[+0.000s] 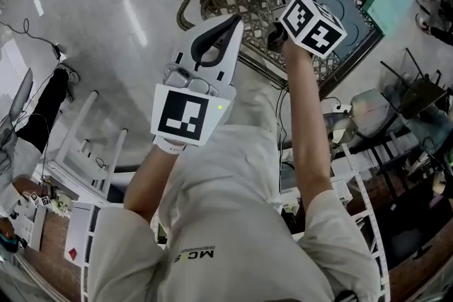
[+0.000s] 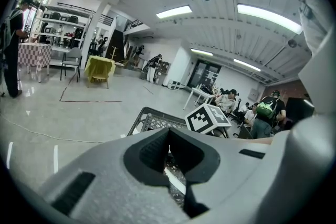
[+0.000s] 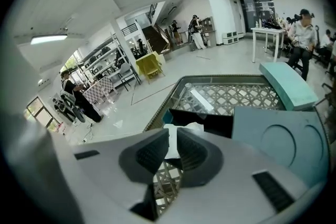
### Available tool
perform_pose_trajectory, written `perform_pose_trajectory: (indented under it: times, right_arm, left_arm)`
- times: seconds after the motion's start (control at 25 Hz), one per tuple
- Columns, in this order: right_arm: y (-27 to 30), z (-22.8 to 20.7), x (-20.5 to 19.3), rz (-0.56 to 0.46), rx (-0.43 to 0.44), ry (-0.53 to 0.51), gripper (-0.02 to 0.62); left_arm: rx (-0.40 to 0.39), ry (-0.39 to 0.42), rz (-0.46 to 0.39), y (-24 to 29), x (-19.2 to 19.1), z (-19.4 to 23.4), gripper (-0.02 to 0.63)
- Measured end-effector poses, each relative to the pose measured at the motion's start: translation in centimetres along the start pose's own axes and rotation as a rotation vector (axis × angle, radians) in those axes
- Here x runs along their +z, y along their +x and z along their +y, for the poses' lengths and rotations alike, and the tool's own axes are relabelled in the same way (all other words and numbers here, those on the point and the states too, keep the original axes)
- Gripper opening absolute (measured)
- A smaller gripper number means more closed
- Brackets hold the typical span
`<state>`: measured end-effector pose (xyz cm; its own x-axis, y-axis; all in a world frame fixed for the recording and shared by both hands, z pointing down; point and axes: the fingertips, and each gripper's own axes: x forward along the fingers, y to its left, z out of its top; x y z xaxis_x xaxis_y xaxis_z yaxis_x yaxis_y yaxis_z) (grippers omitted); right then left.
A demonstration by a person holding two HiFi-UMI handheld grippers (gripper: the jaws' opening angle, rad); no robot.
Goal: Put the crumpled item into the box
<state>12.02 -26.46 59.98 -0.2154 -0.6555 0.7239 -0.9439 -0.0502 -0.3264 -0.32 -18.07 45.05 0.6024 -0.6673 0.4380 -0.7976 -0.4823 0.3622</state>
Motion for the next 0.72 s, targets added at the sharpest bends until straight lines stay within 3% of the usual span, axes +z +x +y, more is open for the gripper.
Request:
perform_pose_trajectory:
  times: [0.72]
  right_arm:
    - [-13.7, 3.7, 4.3, -0.242, 0.067, -0.127, 0.028]
  left_arm:
    - [-0.089, 0.107, -0.082, -5.4, 3.6, -4.4, 0.025]
